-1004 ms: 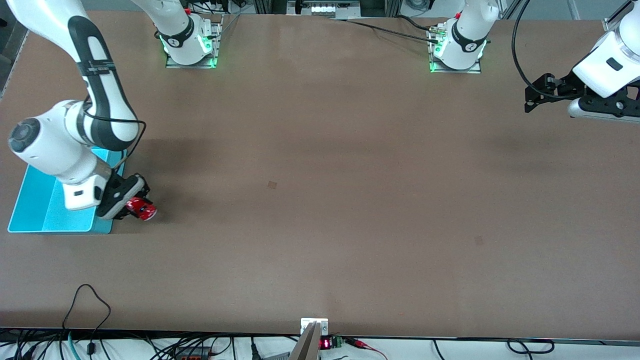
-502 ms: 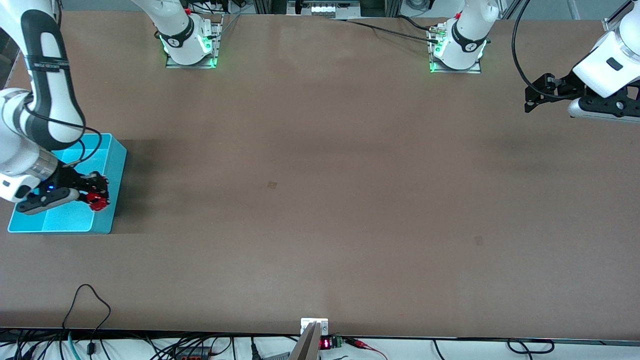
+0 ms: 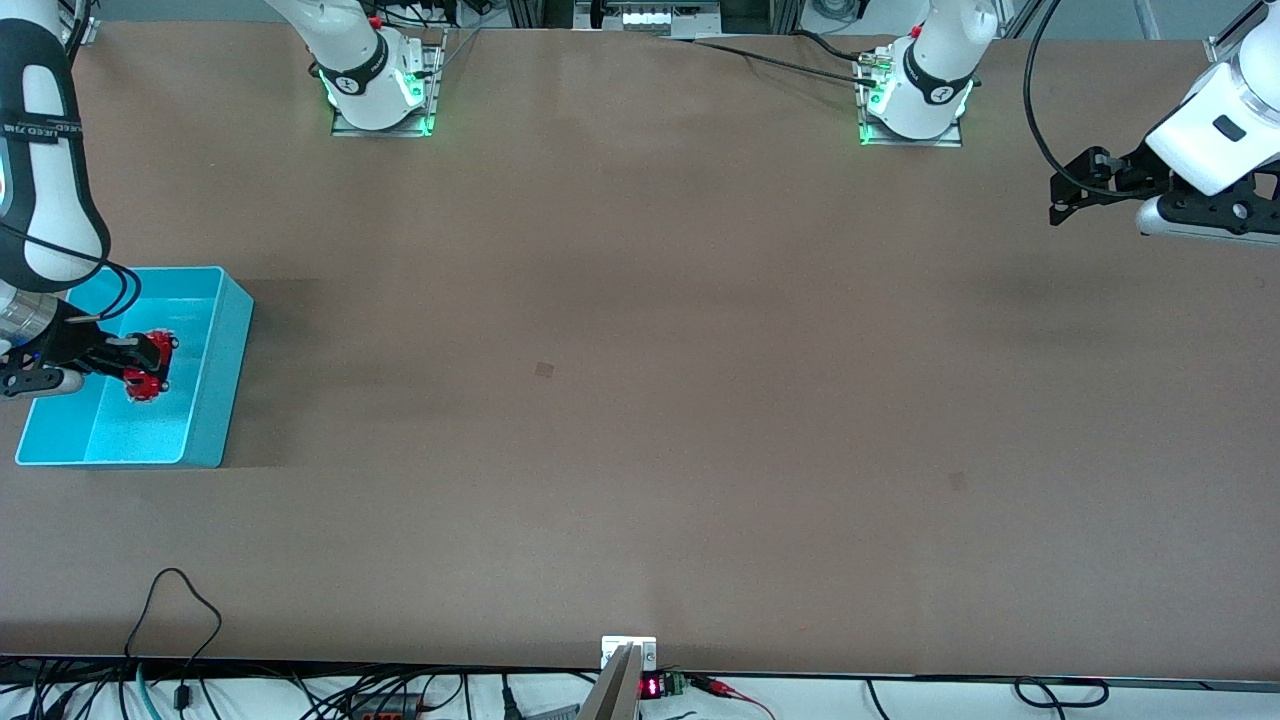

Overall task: Wind red beetle toy and store in blue box
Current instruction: 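Lift the car with the right gripper and carry it over the box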

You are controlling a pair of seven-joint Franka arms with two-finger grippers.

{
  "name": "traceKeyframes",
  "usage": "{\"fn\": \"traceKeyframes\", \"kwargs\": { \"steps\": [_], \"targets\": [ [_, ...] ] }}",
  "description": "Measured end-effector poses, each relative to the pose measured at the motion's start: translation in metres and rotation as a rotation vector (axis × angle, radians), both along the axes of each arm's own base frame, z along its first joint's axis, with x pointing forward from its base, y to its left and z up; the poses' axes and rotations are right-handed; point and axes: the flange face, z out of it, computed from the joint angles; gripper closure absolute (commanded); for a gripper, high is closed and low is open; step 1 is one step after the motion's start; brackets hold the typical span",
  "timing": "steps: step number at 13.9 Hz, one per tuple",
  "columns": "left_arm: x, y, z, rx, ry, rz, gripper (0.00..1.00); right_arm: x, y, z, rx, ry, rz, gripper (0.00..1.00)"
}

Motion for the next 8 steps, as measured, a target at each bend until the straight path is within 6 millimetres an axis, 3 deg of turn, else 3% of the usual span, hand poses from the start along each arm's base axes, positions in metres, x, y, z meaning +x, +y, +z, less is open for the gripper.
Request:
{"fn": "traceKeyframes", "kwargs": {
  "steps": [3, 8],
  "targets": [
    [0.0, 0.0, 0.0, 0.0, 0.0, 0.0, 0.0, -0.005, -0.014, -0.034, -0.013, 0.037, -0.021, 0.88],
    [0.0, 0.0, 0.0, 0.0, -0.001, 0.0, 0.0, -0.003, -0.013, -0.083, -0.068, 0.078, -0.023, 0.82]
  ]
}}
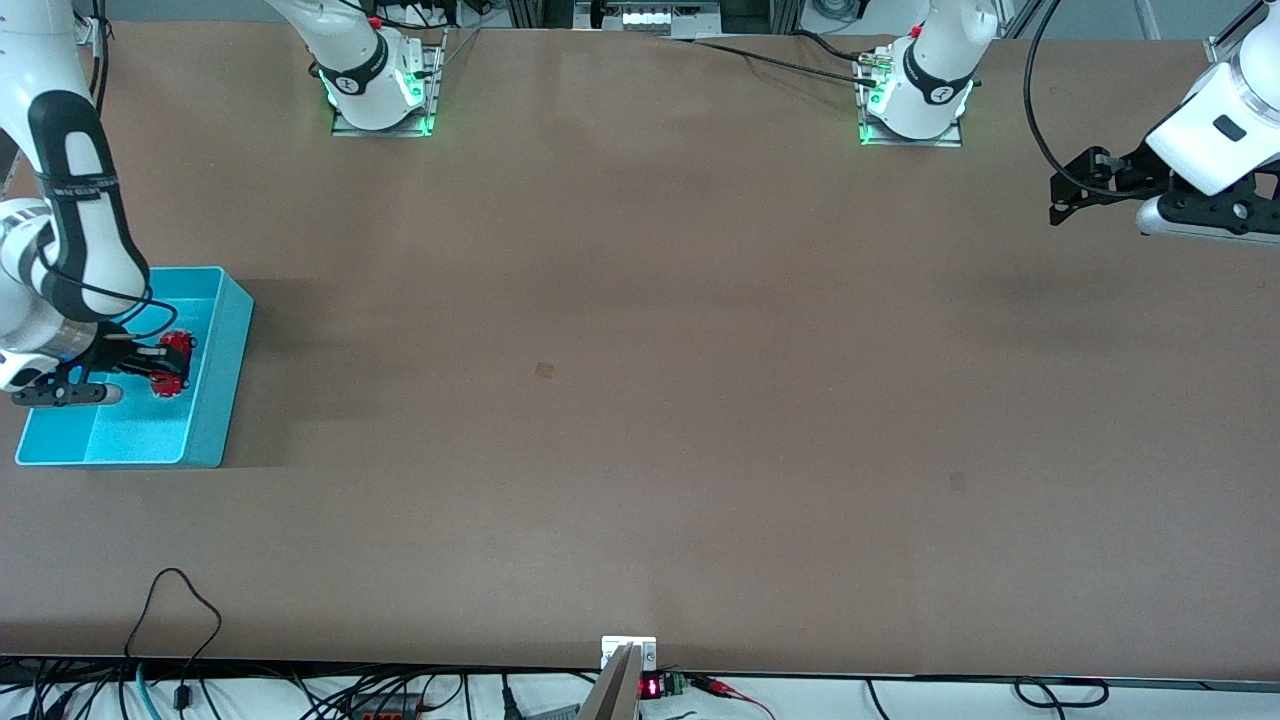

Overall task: Wind red beetle toy and store in blue box
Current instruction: 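Lift the car with the right gripper and carry it over the box, then lower the car into the blue box and open the right gripper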

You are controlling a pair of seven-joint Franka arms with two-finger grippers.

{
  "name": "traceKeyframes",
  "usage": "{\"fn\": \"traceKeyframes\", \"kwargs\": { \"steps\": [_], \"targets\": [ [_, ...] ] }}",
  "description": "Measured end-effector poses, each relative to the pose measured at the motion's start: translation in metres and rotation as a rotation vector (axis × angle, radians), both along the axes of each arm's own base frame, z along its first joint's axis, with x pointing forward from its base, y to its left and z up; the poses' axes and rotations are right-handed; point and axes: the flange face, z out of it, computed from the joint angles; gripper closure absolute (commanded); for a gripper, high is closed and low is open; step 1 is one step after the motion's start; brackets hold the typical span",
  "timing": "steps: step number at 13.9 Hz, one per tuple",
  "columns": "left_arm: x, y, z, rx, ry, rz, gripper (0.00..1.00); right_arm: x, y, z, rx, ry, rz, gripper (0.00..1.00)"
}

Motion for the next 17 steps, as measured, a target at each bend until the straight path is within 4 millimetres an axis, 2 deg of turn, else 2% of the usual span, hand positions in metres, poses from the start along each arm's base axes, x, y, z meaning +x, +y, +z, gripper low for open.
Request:
{"fn": "traceKeyframes", "kwargs": {
  "steps": [4, 5, 6, 7, 8, 9, 12, 14, 15, 17],
  "targets": [
    [0.0, 0.0, 0.0, 0.0, 0.0, 0.001, 0.0, -0.003, -0.007, -0.022, -0.03, 0.01, 0.007, 0.77],
    [0.0, 0.0, 0.0, 0.0, 0.0, 0.001, 0.0, -0.004, -0.011, -0.027, -0.039, 0.005, 0.008, 0.72],
    [0.0, 0.001, 0.0, 0.0, 0.0, 0.001, 0.0, -0.004, -0.015, -0.032, -0.049, -0.004, 0.011, 0.59],
    [0.0, 0.001, 0.0, 0.0, 0.0, 0.001, 0.0, -0.004, -0.017, -0.034, -0.055, -0.012, 0.013, 0.4],
    [0.0, 0.001, 0.0, 0.0, 0.0, 0.001, 0.0, -0.004, -0.017, -0.033, -0.055, -0.013, 0.014, 0.09],
    [0.0, 0.001, 0.0, 0.0, 0.0, 0.002, 0.0, -0.004, -0.017, -0.033, -0.058, -0.015, 0.021, 0.0],
    [0.0, 0.001, 0.0, 0.0, 0.0, 0.002, 0.0, -0.004, -0.019, -0.037, -0.064, -0.017, 0.062, 0.0],
    [0.0, 0.001, 0.0, 0.0, 0.0, 0.002, 0.0, 0.0, -0.02, -0.029, -0.066, -0.031, 0.065, 0.0],
    [0.0, 0.001, 0.0, 0.0, 0.0, 0.002, 0.0, 0.003, -0.019, -0.018, -0.06, -0.035, 0.066, 0.0],
    [0.0, 0.001, 0.0, 0.0, 0.0, 0.002, 0.0, 0.011, -0.01, 0.022, -0.036, -0.054, 0.076, 0.0]
  ]
}}
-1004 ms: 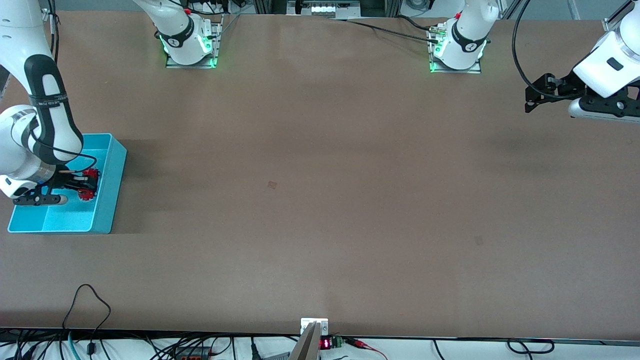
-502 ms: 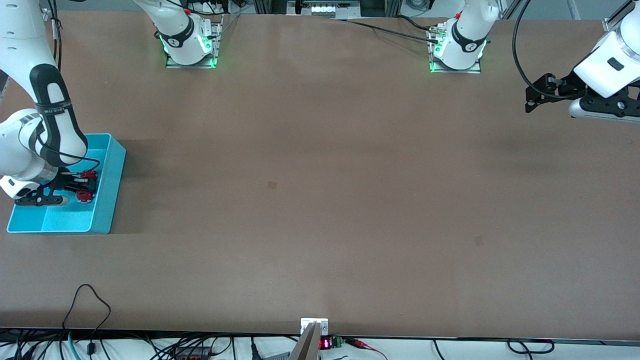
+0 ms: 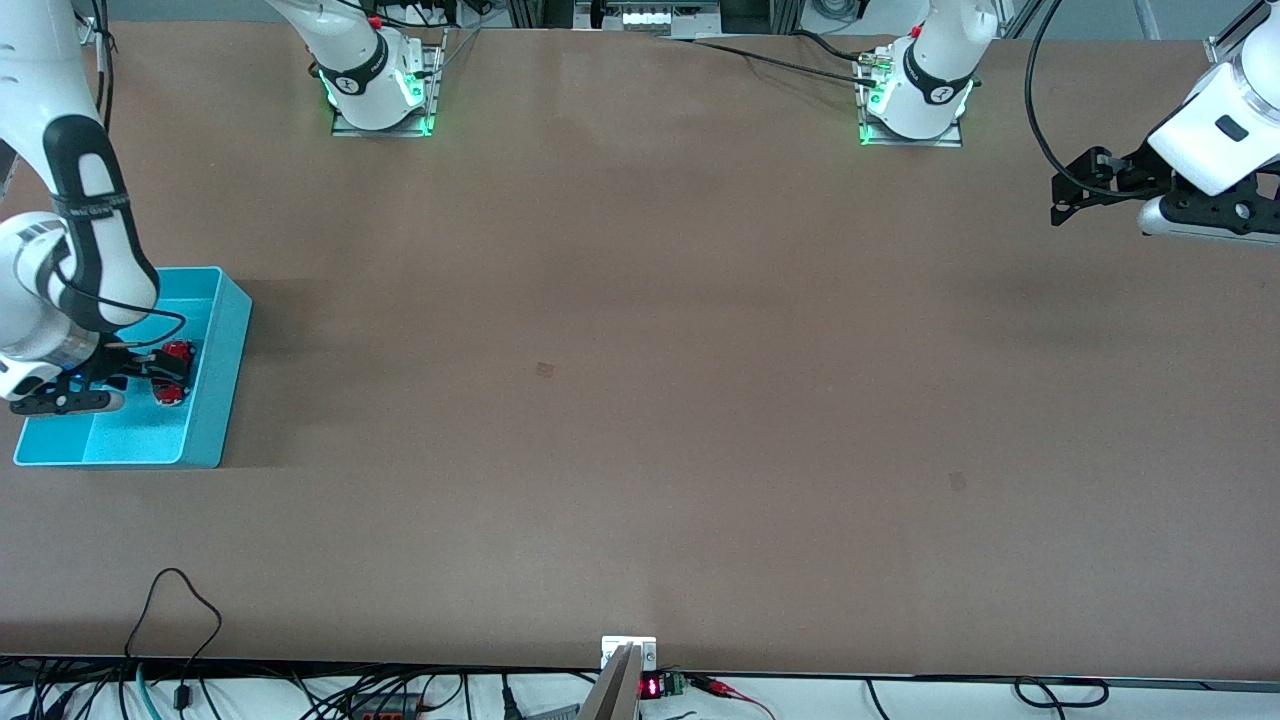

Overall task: Wind red beetle toy and store in blue box
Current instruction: 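Lower the car into the blue box and open the right gripper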

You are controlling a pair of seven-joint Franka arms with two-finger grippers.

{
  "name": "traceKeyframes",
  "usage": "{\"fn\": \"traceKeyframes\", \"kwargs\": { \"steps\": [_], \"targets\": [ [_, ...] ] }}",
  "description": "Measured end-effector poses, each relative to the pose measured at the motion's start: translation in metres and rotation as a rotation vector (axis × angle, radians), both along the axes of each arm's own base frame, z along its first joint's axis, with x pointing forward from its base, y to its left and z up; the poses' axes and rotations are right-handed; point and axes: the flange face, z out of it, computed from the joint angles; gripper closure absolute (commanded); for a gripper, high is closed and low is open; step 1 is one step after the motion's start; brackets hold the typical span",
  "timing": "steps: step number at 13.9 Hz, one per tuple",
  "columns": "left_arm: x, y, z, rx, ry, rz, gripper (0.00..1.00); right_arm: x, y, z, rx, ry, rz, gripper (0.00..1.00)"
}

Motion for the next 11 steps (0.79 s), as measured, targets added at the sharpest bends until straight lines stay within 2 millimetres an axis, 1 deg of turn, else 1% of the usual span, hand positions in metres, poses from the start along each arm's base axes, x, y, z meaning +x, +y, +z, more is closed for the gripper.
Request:
{"fn": "traceKeyframes", "kwargs": {
  "steps": [3, 5, 7, 8, 9, 10, 11],
  "targets": [
    [0.0, 0.0, 0.0, 0.0, 0.0, 0.0, 0.0, 0.007, 0.029, 0.064, 0.051, -0.011, -0.001, 0.0],
    [0.0, 0.0, 0.0, 0.0, 0.0, 0.0, 0.0, 0.009, 0.042, 0.108, 0.093, 0.018, -0.011, 0.0],
    [0.0, 0.0, 0.0, 0.0, 0.0, 0.001, 0.0, 0.018, 0.056, 0.155, 0.124, 0.039, -0.02, 0.0],
    [0.0, 0.001, 0.0, 0.0, 0.0, 0.001, 0.0, 0.025, 0.067, 0.178, 0.129, 0.036, -0.026, 0.0],
    [0.0, 0.001, 0.0, 0.0, 0.0, 0.001, 0.0, 0.032, 0.082, 0.197, 0.129, 0.026, -0.029, 0.0],
    [0.0, 0.001, 0.0, 0.0, 0.0, 0.002, 0.0, 0.039, 0.099, 0.208, 0.128, 0.016, -0.032, 0.0],
    [0.0, 0.001, 0.0, 0.0, 0.0, 0.002, 0.0, 0.045, 0.118, 0.214, 0.128, 0.009, -0.037, 0.0]
  ]
}}
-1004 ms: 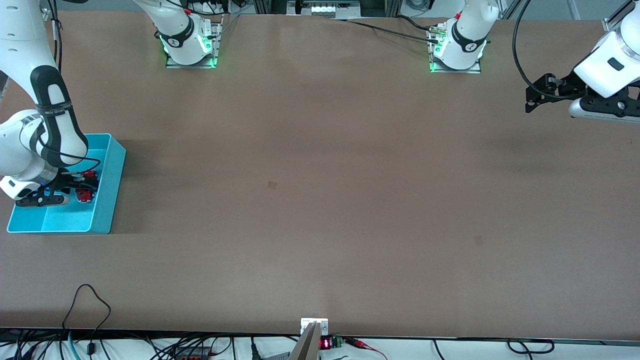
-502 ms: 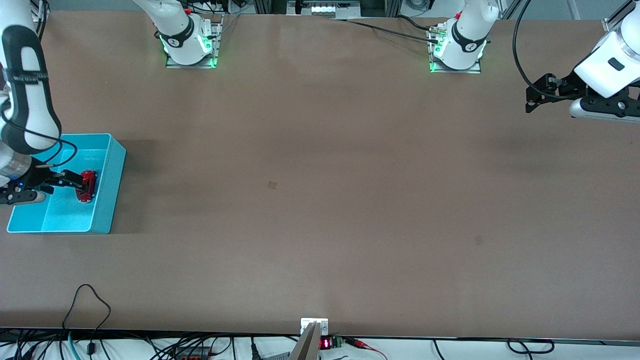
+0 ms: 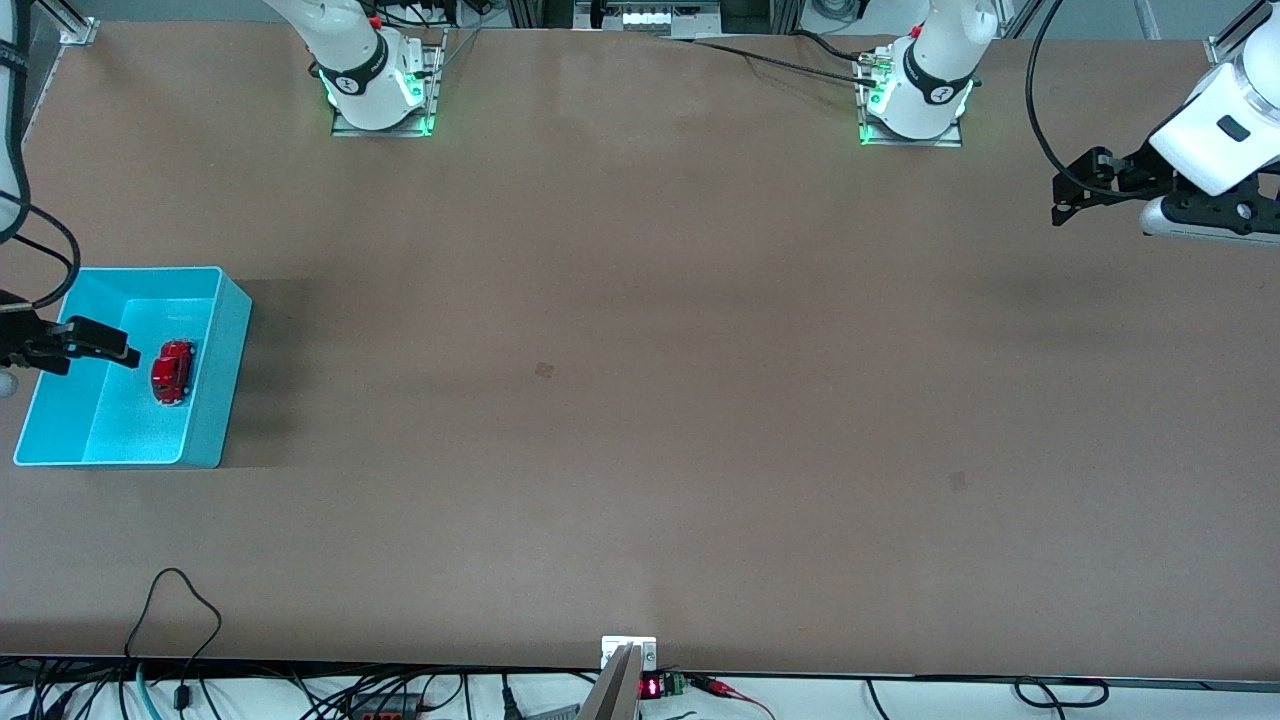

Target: Wind red beetle toy and store in blue box

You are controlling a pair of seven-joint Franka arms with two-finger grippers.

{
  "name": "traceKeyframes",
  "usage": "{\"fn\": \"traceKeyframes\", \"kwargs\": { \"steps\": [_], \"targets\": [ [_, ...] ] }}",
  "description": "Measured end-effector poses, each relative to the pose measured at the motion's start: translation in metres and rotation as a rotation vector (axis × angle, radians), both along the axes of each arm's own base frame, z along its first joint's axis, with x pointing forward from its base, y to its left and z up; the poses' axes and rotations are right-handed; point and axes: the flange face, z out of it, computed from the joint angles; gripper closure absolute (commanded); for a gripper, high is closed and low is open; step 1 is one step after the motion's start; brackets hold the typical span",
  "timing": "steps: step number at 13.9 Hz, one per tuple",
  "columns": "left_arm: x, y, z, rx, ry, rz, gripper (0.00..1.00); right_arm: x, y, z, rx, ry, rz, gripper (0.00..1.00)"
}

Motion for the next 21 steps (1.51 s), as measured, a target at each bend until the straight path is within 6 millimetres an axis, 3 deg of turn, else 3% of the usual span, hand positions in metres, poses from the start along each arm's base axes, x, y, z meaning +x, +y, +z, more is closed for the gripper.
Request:
{"fn": "traceKeyframes", "kwargs": {
  "steps": [3, 6, 9, 12, 14, 21],
  "targets": [
    [0.0, 0.0, 0.0, 0.0, 0.0, 0.0, 0.0, 0.011, 0.049, 0.006, -0.004, -0.002, -0.025, 0.0],
    [0.0, 0.0, 0.0, 0.0, 0.0, 0.0, 0.0, 0.01, 0.071, 0.03, -0.022, 0.005, -0.015, 0.0],
    [0.0, 0.001, 0.0, 0.0, 0.0, 0.001, 0.0, -0.008, 0.058, 0.071, 0.001, 0.011, -0.021, 0.0],
    [0.0, 0.001, 0.0, 0.0, 0.0, 0.002, 0.0, -0.028, 0.05, 0.096, 0.001, 0.036, -0.035, 0.0],
    [0.0, 0.002, 0.0, 0.0, 0.0, 0.003, 0.0, -0.038, 0.05, 0.1, -0.018, 0.061, -0.052, 0.0],
    [0.0, 0.002, 0.0, 0.0, 0.001, 0.004, 0.0, -0.073, 0.052, 0.082, -0.083, 0.067, -0.113, 0.0]
  ]
}}
